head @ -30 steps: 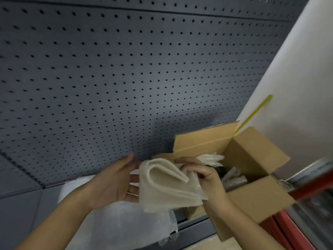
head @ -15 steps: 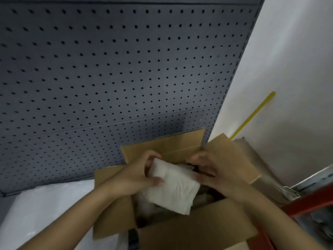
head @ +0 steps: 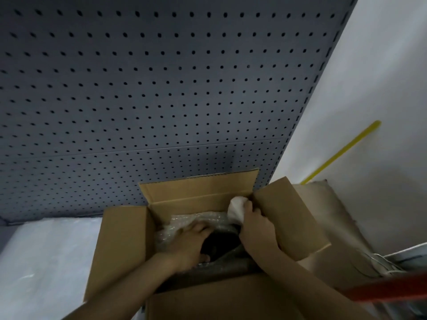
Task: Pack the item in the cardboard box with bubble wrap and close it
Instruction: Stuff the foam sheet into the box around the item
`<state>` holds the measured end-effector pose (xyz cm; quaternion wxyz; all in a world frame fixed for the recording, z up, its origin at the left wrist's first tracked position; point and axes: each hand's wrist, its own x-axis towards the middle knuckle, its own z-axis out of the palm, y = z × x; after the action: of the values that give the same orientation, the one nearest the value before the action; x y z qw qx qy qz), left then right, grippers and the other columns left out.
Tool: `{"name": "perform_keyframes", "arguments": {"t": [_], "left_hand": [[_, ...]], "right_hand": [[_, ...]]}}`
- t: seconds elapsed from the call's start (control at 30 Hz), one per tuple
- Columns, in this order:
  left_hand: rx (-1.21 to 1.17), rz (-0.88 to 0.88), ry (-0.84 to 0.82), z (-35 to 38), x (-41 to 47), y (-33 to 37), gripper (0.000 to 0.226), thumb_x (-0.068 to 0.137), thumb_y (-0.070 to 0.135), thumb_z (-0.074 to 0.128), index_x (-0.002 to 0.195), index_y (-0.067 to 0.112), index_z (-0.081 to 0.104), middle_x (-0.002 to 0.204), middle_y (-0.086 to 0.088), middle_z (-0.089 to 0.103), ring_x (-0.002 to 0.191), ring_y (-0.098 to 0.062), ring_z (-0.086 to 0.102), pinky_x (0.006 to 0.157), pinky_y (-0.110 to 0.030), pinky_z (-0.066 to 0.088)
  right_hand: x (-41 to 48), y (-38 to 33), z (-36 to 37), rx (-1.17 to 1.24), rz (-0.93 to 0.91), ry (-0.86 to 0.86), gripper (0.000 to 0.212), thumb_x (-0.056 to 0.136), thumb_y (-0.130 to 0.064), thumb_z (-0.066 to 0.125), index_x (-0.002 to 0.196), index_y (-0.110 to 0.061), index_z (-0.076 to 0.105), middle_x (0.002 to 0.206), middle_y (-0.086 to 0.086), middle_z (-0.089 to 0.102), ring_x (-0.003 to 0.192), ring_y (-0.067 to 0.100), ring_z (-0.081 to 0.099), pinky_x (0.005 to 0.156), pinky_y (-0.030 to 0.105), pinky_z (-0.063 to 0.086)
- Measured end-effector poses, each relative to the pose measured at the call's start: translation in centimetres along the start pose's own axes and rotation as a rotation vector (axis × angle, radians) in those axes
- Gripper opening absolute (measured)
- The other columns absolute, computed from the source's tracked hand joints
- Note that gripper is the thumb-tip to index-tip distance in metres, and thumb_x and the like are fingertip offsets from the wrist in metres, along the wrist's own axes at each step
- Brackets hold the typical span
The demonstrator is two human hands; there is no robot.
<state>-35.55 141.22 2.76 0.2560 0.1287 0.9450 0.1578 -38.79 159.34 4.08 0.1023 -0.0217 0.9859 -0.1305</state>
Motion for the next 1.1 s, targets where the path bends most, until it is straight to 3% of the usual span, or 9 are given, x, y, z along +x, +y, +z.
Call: {"name": "perform_keyframes", "arguments": {"t": [0.23,0.37,0.43,0.5,0.63,0.73,0.87,0.93,1.1], "left_hand": [[-0.066,0.02,0.028,0.2,0.7,0.0,0.077,0.082,0.027,0.068,0.147,0.028,0.027,0.154,0.003,0.027,0.138,-0.019,0.029,0.115,-0.033,0.025],[-0.05,0.021,0.02,0.8,1.1,-0.3,0.08,0.081,0.025,0.069,0.148,0.028,0.025,0.155,0.002,0.025,0.138,-0.021,0.029,0.116,-0.037,0.028],[-0.028,0.032,0.027,0.9,1.1,-0.3,0.078,0.081,0.025,0.069,0.147,0.027,0.026,0.154,0.001,0.026,0.138,-0.021,0.028,0.115,-0.038,0.028],[-0.01,0.044,0.02,0.7,1.2,-0.2,0.076,0.081,0.026,0.068,0.146,0.026,0.028,0.153,0.001,0.026,0.138,-0.023,0.029,0.115,-0.04,0.028],[0.054,0.055,-0.007,-0.1,1.2,0.0,0.072,0.082,0.027,0.067,0.144,0.027,0.03,0.158,0.0,0.009,0.14,-0.029,0.024,0.116,-0.047,0.024],[0.072,0.024,-0.046,-0.5,1.6,0.0,0.072,0.081,0.029,0.069,0.142,0.03,0.031,0.16,-0.003,-0.003,0.141,-0.033,0.022,0.117,-0.049,0.021],[0.08,0.025,-0.072,-0.7,2.1,0.0,0.074,0.079,0.028,0.071,0.141,0.028,0.031,0.157,-0.008,0.016,0.137,-0.033,0.03,0.114,-0.048,0.025],[0.054,0.033,-0.074,-0.4,2.1,-0.2,0.076,0.079,0.026,0.071,0.143,0.028,0.03,0.159,-0.008,0.014,0.139,-0.033,0.027,0.115,-0.048,0.025],[-0.013,0.053,-0.078,0.3,2.1,-0.4,0.077,0.082,0.02,0.069,0.146,0.027,0.027,0.16,-0.01,0.011,0.144,-0.033,0.018,0.117,-0.044,0.024]], "right_hand": [[2.7,-0.7,1.9,-0.122,-0.031,-0.165,0.046,0.096,-0.01,0.041,0.139,-0.003,0.027,0.128,0.017,0.054,0.113,0.03,0.056,0.094,0.039,0.047],[3.7,-0.4,0.7,-0.13,-0.016,-0.382,0.072,0.091,-0.029,0.053,0.147,-0.006,0.013,0.142,0.013,0.043,0.126,0.027,0.047,0.101,0.035,0.04],[3.5,-0.6,0.5,-0.111,-0.004,-0.334,0.068,0.09,-0.039,0.052,0.143,-0.006,0.024,0.135,0.01,0.05,0.12,0.027,0.052,0.095,0.035,0.044],[3.3,-1.1,0.4,-0.2,-0.012,-0.201,0.048,0.095,-0.028,0.046,0.135,-0.005,0.034,0.127,0.008,0.057,0.112,0.024,0.057,0.09,0.033,0.047],[3.0,-1.5,1.2,-0.229,0.034,-0.107,0.048,0.098,-0.015,0.038,0.14,0.002,0.021,0.122,0.013,0.061,0.103,0.022,0.063,0.075,0.029,0.049],[3.3,-1.0,1.7,-0.182,0.081,-0.118,0.032,0.098,-0.014,0.039,0.128,-0.003,0.038,0.112,0.01,0.064,0.094,0.021,0.065,0.063,0.028,0.042],[4.7,-1.2,2.2,-0.226,0.02,-0.203,0.02,0.096,-0.009,0.04,0.112,-0.009,0.051,0.109,0.01,0.063,0.093,0.024,0.063,0.064,0.031,0.042],[5.1,-1.0,2.8,-0.229,-0.037,-0.229,0.019,0.095,-0.007,0.041,0.11,-0.009,0.052,0.109,0.012,0.063,0.094,0.027,0.062,0.066,0.032,0.043],[4.7,0.1,3.7,-0.093,-0.03,-0.255,0.03,0.093,-0.006,0.044,0.12,-0.006,0.054,0.118,0.021,0.06,0.107,0.036,0.058,0.088,0.04,0.047]]}}
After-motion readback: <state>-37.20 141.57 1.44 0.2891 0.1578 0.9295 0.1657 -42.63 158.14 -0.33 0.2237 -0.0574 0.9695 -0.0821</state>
